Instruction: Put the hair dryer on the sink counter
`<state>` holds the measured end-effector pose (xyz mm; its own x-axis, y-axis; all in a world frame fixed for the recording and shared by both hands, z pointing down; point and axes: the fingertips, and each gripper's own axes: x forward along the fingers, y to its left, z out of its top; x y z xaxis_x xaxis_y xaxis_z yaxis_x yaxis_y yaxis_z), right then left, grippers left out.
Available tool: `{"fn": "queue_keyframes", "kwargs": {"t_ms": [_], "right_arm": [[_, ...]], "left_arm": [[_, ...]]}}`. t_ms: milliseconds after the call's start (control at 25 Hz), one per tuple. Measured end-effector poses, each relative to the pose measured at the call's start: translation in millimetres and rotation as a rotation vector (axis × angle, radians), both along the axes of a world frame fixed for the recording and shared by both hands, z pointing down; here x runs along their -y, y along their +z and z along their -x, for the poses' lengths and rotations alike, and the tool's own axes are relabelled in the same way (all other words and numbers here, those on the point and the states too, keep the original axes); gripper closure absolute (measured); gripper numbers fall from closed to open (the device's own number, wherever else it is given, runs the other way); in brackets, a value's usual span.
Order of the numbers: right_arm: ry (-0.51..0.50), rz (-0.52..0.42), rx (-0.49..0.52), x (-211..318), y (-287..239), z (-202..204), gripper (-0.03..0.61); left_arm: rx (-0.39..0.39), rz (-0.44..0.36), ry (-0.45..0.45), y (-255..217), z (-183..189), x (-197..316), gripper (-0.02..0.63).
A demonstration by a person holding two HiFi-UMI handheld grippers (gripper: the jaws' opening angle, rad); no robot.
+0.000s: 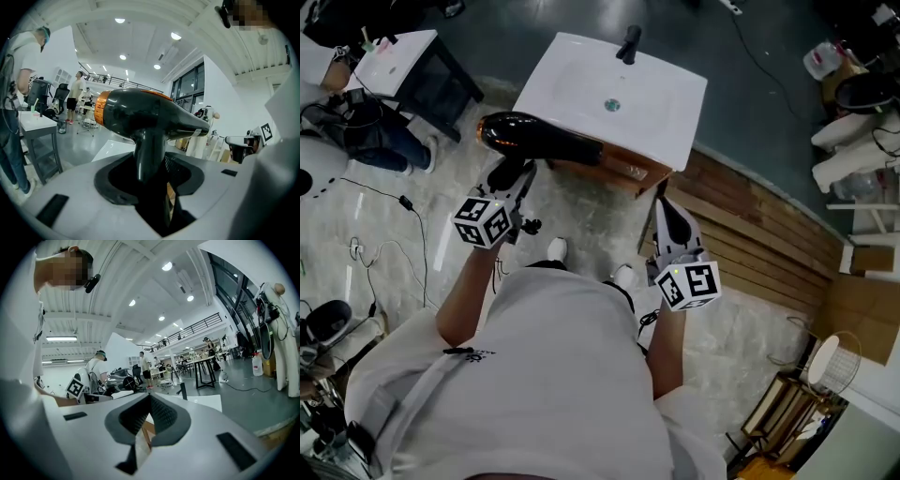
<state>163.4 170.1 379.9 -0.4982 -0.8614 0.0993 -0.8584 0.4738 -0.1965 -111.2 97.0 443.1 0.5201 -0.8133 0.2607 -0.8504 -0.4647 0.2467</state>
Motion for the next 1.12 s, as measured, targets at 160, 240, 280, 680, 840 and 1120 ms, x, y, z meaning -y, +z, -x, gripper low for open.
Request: {"fn": "queue_keyframes", "kwargs": {"t_ms": [160, 240, 280, 680, 840, 1120], "right_arm": [[0.009, -0.010, 0.000, 12, -3, 23, 0.571], [0.018, -0.007, -0.003, 15, -6, 35, 0.571], [0.022, -0.006, -0.005, 16, -7, 41, 0.571], [0.060, 0.013, -0.030, 21, -4, 90, 0.571], [0.068, 0.016, -0.042, 21, -3, 104, 0.571], [0.063, 0.027, -0.058, 23, -5, 125, 0.571]], "left_arm": [[-0.002, -0.001, 0.023, -3, 18, 14, 0.433], [0.000, -0.003, 0.036, -5, 27, 18, 0.433], [0.000, -0.005, 0.043, -5, 31, 19, 0.433], [-0.021, 0.006, 0.073, 4, 78, 37, 0.433], [-0.029, 0.012, 0.079, 9, 91, 39, 0.433], [-0.041, 0.015, 0.071, 12, 115, 43, 0.433]]}}
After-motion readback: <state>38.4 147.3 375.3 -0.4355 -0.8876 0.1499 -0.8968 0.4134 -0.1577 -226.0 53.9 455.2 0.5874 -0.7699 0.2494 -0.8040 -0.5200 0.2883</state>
